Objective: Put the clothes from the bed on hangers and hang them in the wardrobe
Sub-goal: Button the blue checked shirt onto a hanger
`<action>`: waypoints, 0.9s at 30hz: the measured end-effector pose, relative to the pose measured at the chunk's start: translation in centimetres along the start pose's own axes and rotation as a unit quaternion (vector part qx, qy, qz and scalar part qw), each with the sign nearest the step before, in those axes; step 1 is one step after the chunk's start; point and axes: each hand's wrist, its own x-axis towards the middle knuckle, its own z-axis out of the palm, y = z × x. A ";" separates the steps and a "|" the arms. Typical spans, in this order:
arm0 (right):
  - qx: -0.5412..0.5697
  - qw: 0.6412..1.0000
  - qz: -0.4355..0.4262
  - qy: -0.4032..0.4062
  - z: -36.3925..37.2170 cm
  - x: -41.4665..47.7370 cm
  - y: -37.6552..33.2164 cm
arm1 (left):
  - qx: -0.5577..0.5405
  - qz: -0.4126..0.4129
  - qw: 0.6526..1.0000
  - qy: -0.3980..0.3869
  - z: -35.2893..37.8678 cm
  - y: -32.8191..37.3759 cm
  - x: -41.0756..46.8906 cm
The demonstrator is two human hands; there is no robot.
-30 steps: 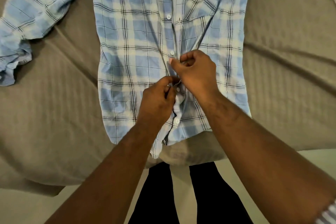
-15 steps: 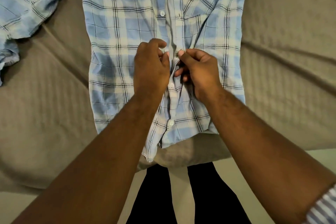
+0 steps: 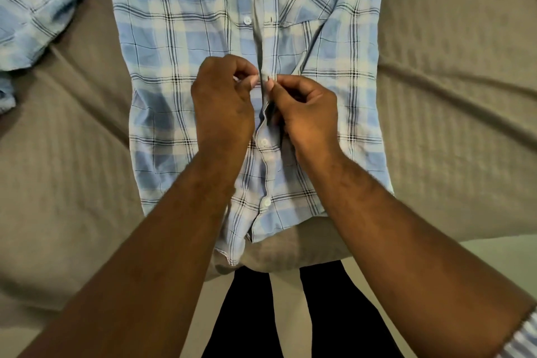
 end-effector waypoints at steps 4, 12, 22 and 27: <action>-0.073 0.996 -0.048 0.018 0.2 0.3 0.1 | -0.062 -0.026 0.997 -0.035 -0.5 0.4 0.2; -0.110 0.993 -0.050 0.000 0.2 0.3 -0.1 | -0.063 -0.061 0.994 -0.059 -0.7 0.1 0.4; -0.097 0.992 -0.030 -0.076 -0.2 0.9 -0.4 | -0.127 -0.105 0.983 -0.084 -1.0 -0.8 0.5; -0.108 0.991 -0.043 -0.064 0.2 1.3 0.0 | -0.165 -0.128 0.973 -0.097 -1.1 -1.2 0.4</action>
